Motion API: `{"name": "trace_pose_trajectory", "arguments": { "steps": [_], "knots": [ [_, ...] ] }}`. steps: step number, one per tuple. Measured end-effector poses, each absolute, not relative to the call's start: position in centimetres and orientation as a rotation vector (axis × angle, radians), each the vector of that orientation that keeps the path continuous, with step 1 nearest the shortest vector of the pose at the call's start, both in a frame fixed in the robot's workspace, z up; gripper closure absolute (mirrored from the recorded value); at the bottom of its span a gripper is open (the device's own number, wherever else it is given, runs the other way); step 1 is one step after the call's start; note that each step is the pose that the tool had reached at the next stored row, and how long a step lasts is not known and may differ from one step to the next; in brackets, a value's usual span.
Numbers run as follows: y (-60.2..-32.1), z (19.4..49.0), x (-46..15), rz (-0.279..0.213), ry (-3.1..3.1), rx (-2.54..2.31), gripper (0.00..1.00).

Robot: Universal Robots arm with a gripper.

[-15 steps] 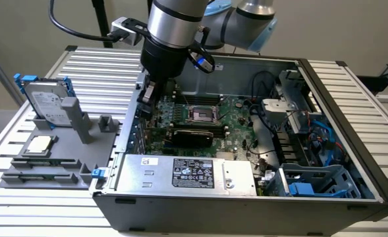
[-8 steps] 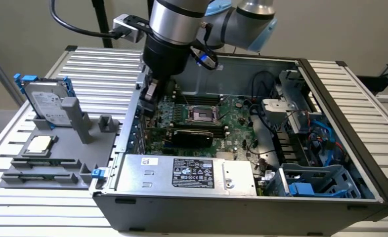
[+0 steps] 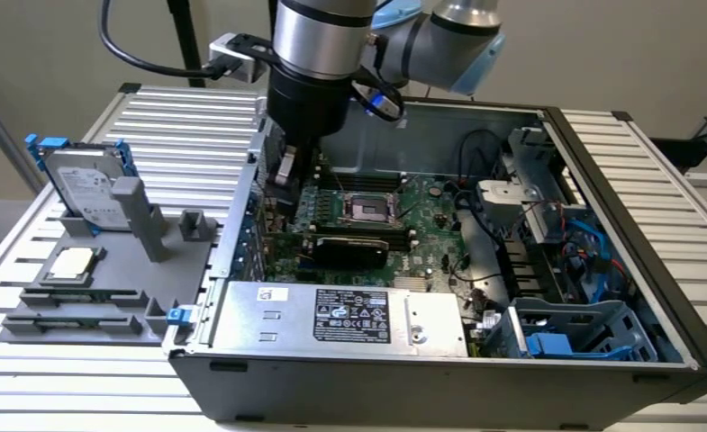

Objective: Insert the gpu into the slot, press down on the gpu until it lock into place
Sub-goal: 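Press down on the gpu until it lock into place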

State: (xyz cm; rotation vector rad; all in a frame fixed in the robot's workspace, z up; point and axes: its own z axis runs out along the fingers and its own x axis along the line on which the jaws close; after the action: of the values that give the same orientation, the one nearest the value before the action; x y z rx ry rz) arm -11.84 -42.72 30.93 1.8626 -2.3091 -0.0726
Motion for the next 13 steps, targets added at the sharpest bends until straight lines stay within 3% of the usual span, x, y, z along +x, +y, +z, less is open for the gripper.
{"name": "trace_pose_trajectory", "arguments": {
  "steps": [13],
  "knots": [
    [-42.82,31.14,-11.25,0.026,-2.341,1.955,0.89]
  ]
}}
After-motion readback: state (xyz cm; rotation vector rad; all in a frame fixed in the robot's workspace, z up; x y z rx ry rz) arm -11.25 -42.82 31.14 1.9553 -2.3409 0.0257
